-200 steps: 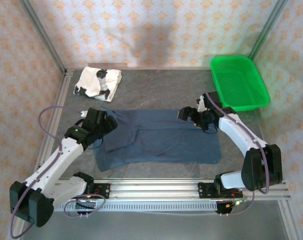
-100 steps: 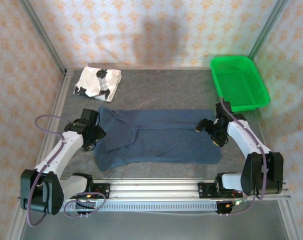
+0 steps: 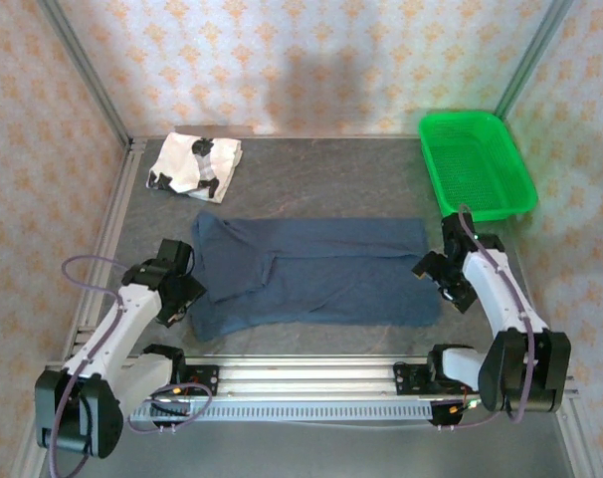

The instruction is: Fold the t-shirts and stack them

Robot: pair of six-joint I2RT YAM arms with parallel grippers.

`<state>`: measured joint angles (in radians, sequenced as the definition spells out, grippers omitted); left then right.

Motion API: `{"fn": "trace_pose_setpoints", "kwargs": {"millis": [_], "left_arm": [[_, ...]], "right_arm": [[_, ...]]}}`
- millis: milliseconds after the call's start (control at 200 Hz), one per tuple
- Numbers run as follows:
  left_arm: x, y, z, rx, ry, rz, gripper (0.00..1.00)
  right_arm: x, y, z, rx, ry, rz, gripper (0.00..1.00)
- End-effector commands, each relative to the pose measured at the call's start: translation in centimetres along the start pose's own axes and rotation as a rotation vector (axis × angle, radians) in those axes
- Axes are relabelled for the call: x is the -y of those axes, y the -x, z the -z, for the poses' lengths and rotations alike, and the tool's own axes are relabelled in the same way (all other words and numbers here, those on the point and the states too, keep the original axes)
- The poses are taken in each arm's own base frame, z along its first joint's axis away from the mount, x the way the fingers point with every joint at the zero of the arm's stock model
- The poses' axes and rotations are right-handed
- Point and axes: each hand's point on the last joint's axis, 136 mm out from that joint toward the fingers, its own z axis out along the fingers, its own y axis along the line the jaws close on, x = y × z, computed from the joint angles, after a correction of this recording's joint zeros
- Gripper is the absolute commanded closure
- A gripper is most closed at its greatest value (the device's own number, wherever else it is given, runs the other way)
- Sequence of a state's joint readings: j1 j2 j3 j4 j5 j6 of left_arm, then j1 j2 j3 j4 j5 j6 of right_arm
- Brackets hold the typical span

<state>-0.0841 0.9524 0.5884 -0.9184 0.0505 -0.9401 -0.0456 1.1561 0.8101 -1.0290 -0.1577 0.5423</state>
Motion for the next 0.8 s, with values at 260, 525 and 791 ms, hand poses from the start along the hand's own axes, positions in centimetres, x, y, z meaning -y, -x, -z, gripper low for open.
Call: {"fn": "trace_pose_setpoints", "kwargs": {"millis": [260,525,791], "left_arm": [[-1.2,-4.2,-2.3,-0.162,-0.034,0.048,0.32],[-0.6,-5.9,-3.6,-0.228,-0.066,0.033,0.36],[1.4,-6.6,-4.9,-0.246,-0.131,0.033,0.43]], "right_arm": [[0.6,-2.6,-2.1,-0.144,-0.03,-0.023,0.18],[0.7,-4.5,-4.4,-0.231,-0.023,-0.064,0.26],[1.1,-5.1,-5.8,-0.241,-0.034,-0.09,0.28]]}}
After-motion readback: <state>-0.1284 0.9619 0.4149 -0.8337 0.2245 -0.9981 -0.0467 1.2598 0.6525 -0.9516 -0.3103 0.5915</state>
